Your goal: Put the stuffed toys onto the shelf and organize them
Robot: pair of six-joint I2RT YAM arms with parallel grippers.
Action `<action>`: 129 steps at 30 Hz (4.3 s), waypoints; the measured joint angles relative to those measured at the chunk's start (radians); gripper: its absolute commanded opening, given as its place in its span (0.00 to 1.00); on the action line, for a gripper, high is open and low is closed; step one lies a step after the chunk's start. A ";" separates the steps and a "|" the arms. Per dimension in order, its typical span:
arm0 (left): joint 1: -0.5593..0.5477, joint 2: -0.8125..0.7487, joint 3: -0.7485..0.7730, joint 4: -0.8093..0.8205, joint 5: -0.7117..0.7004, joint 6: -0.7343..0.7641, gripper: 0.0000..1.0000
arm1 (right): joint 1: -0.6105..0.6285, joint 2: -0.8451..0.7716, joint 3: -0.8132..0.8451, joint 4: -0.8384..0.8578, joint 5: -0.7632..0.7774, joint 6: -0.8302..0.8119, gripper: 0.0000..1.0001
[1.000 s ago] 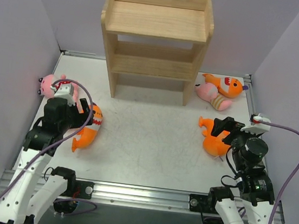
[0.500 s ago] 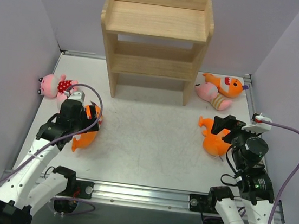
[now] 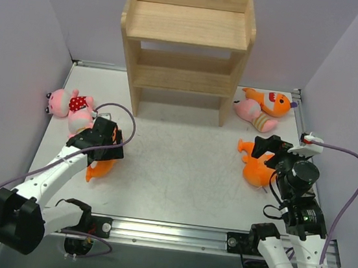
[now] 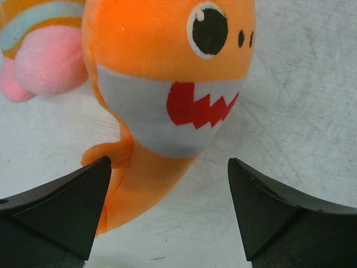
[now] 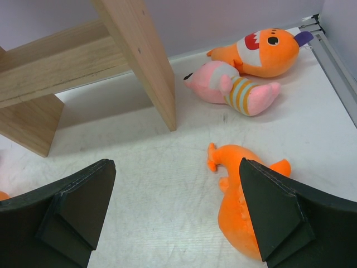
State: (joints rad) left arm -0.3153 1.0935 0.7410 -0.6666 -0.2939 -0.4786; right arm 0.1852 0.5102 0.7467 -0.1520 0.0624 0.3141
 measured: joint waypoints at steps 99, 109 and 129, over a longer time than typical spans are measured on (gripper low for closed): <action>-0.200 -0.510 -0.183 0.489 0.491 0.023 0.94 | 0.350 0.893 0.287 0.385 -0.602 0.291 0.00; -0.320 -0.367 -0.080 0.464 0.418 0.198 0.94 | 0.337 0.928 0.354 0.338 -0.618 0.335 0.00; -0.590 -0.210 -0.066 0.635 0.088 0.486 0.82 | 0.330 0.943 0.369 0.298 -0.678 0.353 0.00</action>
State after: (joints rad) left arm -0.9054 0.8833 0.6754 -0.0319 -0.2058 0.0071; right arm 0.5156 1.4528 1.1160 0.1463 -0.6159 0.6674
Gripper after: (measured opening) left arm 0.828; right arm 0.130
